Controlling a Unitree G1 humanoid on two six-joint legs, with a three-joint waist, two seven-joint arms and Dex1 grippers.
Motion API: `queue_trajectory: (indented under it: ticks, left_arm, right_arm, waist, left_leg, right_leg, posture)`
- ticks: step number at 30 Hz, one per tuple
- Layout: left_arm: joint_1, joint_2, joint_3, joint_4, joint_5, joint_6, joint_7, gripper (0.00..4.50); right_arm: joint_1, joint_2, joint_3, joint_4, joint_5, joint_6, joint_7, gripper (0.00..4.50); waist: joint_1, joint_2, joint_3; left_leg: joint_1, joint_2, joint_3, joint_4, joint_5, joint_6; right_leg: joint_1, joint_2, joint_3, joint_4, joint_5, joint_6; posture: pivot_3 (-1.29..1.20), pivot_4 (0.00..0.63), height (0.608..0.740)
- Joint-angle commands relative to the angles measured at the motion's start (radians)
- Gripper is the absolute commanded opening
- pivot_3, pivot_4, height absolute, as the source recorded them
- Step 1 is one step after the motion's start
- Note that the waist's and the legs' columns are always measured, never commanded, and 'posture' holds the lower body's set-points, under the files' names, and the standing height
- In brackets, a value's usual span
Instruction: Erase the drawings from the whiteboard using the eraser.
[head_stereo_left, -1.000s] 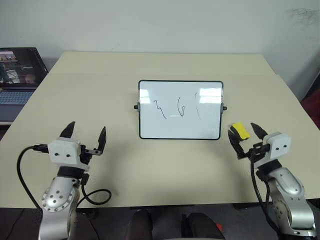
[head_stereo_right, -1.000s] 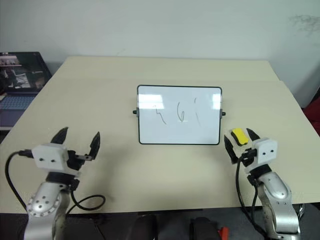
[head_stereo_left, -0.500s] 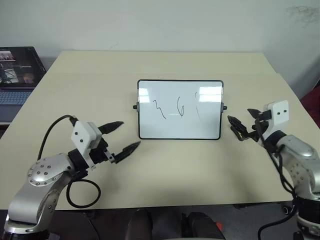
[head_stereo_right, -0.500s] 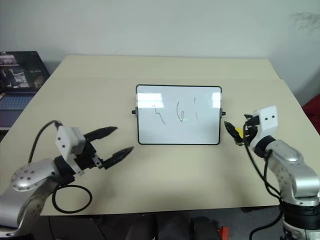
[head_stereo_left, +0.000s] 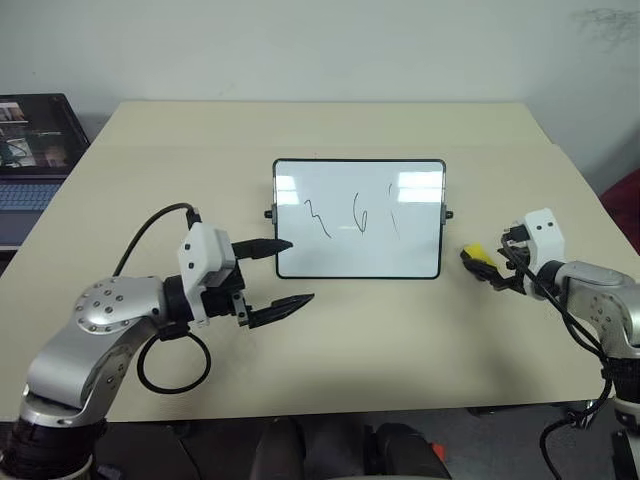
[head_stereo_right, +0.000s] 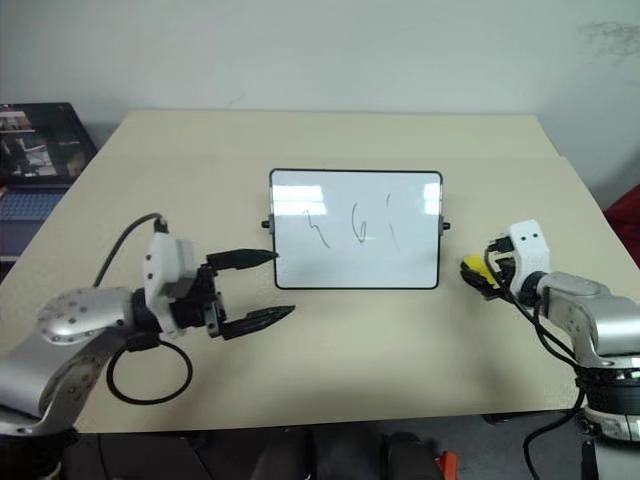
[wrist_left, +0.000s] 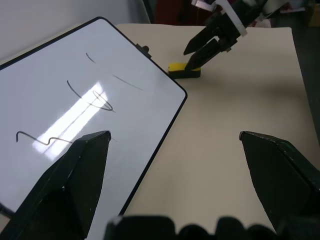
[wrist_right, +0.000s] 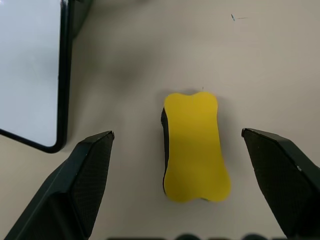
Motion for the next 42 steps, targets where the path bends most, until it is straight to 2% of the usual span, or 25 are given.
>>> queue_trajectory:
  ticks: [1,16,26,35,36,42]
  left_arm:
    - [-0.020,-0.007,-0.003,-0.004,0.008,-0.008,-0.003,4.50]
    - [0.002,-0.019,0.001,-0.004,0.023,-0.009,0.007,4.50]
    - [0.017,-0.016,0.001,-0.011,0.027,-0.012,0.005,4.50]
    - [0.019,-0.022,-0.004,-0.012,0.031,-0.014,0.007,4.50]
    - [0.020,-0.023,-0.004,-0.012,0.032,-0.015,0.007,4.50]
    - [0.034,-0.030,0.011,-0.006,0.039,-0.013,0.019,4.50]
  right_arm:
    - [-0.043,-0.012,0.017,0.053,-0.053,-0.067,0.019,4.45]
    - [-0.165,0.017,0.036,0.287,-0.099,-0.103,0.126,4.45]
    - [-0.182,0.025,0.046,0.330,-0.124,-0.113,0.172,4.45]
    - [-0.189,0.042,0.044,0.347,-0.142,-0.132,0.174,1.50]
    - [-0.188,0.042,0.043,0.344,-0.143,-0.133,0.174,1.30]
    - [-0.175,0.029,0.016,0.288,-0.130,-0.127,0.169,1.29]
  waist:
    - [0.001,0.000,0.000]
    - [0.001,0.000,0.000]
    - [0.001,0.001,0.001]
    - [0.001,0.001,0.001]
    - [0.001,0.001,0.001]
    - [0.001,0.001,0.001]
  left_leg:
    - [0.000,0.000,0.000,0.000,0.000,0.000]
    - [-0.001,0.000,0.000,0.000,0.000,0.000]
    - [-0.001,0.000,0.000,0.000,0.000,0.000]
    - [-0.001,0.000,0.000,0.000,0.000,0.000]
    - [-0.001,0.000,0.000,0.000,0.000,0.000]
    - [-0.001,0.000,0.000,0.000,0.000,0.000]
  right_leg:
    - [0.000,0.000,0.000,0.000,0.000,0.000]
    - [0.000,0.000,0.000,-0.001,0.000,0.000]
    - [0.000,0.000,0.000,-0.001,0.000,0.000]
    - [0.000,0.000,0.000,-0.001,0.000,0.000]
    - [0.000,0.000,0.000,-0.001,0.000,0.000]
    - [0.000,0.000,0.000,-0.001,0.000,0.000]
  posture:
    - [0.00,0.150,0.740]
    - [0.00,0.150,0.740]
    - [0.00,0.150,0.740]
    - [0.00,0.150,0.740]
    - [0.00,0.150,0.740]
    - [0.00,0.150,0.740]
